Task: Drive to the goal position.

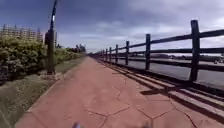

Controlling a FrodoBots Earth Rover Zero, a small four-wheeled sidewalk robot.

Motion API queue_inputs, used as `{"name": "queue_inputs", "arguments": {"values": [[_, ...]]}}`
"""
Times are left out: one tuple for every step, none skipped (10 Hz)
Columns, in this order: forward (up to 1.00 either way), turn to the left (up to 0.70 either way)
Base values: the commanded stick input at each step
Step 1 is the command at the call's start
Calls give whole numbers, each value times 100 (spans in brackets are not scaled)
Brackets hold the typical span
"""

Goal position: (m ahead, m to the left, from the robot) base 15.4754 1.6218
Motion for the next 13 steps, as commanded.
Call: {"name": "queue_inputs", "arguments": {"values": [[70, 0], [70, 0], [70, 0], [70, 2], [70, 26], [70, 35], [70, 35], [70, 35], [70, 35], [70, 35], [70, 35], [70, 35], [70, 35]]}}
